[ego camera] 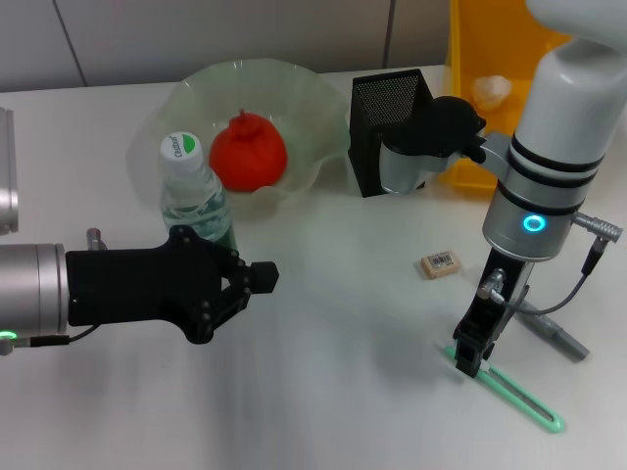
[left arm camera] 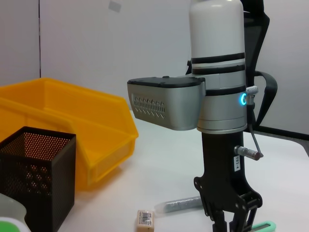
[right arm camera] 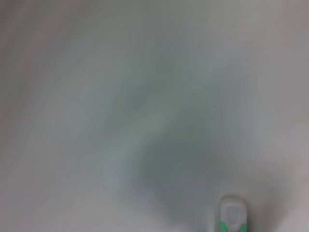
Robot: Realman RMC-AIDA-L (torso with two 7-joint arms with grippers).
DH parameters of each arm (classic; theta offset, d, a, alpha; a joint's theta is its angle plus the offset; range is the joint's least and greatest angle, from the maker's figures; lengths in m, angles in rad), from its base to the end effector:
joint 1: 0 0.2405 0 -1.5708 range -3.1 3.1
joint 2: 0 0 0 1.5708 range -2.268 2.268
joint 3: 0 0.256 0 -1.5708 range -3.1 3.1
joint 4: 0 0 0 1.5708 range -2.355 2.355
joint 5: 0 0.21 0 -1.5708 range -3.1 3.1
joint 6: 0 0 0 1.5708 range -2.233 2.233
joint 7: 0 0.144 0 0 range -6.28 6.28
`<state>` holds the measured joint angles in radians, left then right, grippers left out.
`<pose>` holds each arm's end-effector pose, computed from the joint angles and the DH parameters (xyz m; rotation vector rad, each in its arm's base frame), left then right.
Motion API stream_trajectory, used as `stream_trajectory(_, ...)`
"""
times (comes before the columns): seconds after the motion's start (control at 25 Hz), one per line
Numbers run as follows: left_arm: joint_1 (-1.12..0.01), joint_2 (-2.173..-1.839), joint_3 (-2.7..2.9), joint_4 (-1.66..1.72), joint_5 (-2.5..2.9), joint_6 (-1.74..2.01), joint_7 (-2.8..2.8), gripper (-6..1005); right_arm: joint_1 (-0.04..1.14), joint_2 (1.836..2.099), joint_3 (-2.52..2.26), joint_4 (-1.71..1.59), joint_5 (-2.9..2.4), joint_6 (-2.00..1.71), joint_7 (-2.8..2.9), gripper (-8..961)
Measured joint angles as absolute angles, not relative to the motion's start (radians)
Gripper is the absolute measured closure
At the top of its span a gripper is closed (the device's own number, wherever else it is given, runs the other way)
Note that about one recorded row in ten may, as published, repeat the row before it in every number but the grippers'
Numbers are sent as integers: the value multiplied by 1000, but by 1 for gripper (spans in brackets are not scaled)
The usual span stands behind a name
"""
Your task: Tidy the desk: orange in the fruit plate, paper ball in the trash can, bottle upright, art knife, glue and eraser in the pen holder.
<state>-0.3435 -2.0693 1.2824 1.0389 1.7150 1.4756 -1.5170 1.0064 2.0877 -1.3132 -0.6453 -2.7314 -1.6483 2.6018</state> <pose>-0.2099 0.3036 -0.0185 -2.9294 -0.3338 -0.6123 0.1920 0.3566 -0.0486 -2.6039 1.2340 -1.0913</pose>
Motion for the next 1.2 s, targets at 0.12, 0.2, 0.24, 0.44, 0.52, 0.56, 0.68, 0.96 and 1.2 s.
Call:
stream_trajectory(0.12, -343, -2069, 1282, 1035, 1715, 1476, -1517, 995, 1006, 2088, -1313, -645, -2733, -1648, 2603, 678)
stream_trajectory(0.2, -343, -2069, 1282, 1034, 1715, 1476, -1516, 995, 1005, 2088, -1313, -646, -2734, -1647, 2604, 694)
stream_trajectory(0.24, -343, -2069, 1282, 1034, 1715, 1476, -1516, 995, 1005, 2088, -1313, -646, -2735, -1647, 2604, 702)
stream_trajectory(0.44, -342, -2069, 1282, 1033, 1715, 1478, -1515, 995, 1012, 2087, -1316, -612, -2738, -1631, 2610, 740)
stream_trajectory(0.52, -342, -2069, 1282, 1032, 1715, 1479, -1515, 995, 1012, 2086, -1320, -610, -2738, -1630, 2610, 756)
stream_trajectory(0.56, -342, -2069, 1282, 1031, 1715, 1479, -1515, 995, 1012, 2086, -1325, -610, -2738, -1629, 2610, 763)
stream_trajectory(0.68, -342, -2069, 1282, 1030, 1715, 1479, -1513, 995, 1010, 2086, -1335, -611, -2737, -1626, 2612, 779)
stream_trajectory(0.96, -336, -2069, 1281, 1030, 1715, 1479, -1513, 995, 989, 2087, -1336, -650, -2730, -1624, 2607, 778)
stream_trajectory(1.2, -333, -2069, 1275, 1030, 1714, 1479, -1512, 995, 957, 2086, -1332, -739, -2728, -1634, 2605, 781)
